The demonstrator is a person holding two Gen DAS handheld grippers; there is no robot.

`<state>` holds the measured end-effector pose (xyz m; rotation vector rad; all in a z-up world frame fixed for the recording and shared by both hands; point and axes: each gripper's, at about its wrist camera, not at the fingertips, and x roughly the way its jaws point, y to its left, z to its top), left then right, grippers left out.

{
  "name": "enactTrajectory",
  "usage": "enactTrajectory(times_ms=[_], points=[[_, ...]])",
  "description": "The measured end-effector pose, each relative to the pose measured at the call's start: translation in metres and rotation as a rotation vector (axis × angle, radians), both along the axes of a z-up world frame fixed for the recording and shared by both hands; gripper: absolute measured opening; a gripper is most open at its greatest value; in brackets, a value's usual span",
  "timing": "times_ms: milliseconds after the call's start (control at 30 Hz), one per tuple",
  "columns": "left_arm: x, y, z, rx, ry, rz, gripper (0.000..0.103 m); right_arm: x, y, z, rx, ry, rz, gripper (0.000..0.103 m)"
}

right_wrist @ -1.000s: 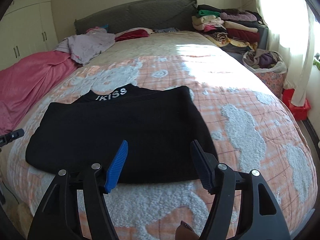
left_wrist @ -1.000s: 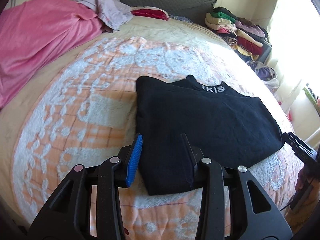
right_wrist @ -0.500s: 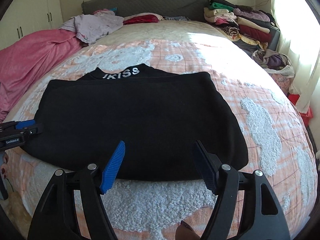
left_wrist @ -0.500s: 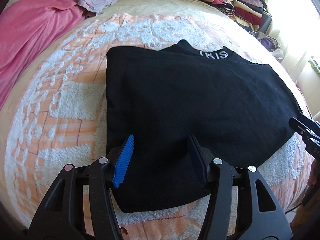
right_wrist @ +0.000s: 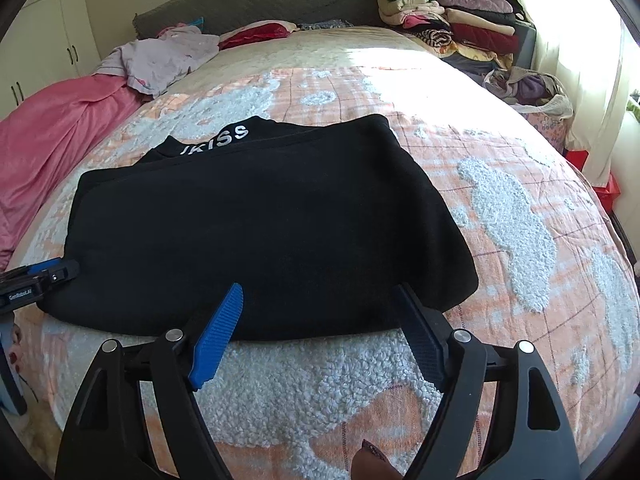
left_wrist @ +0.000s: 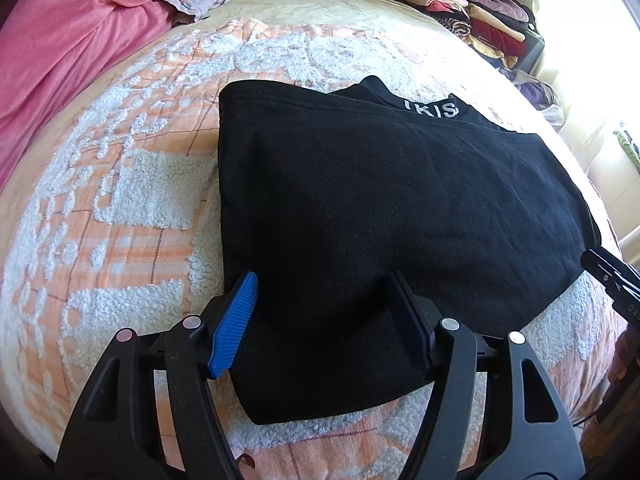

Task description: Fold small clothes

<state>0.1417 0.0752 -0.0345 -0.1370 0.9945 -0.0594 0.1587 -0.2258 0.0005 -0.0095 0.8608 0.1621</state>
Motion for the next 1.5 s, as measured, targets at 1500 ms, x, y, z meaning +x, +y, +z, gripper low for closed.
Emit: enactTrajectory(times_ms=[1500], points=[[-0.018,0.079,0.056,0.018,-0.096,0.102,0.093,-0.036,0.131,0.046,-0.047,-0.123,0.270,0.097]])
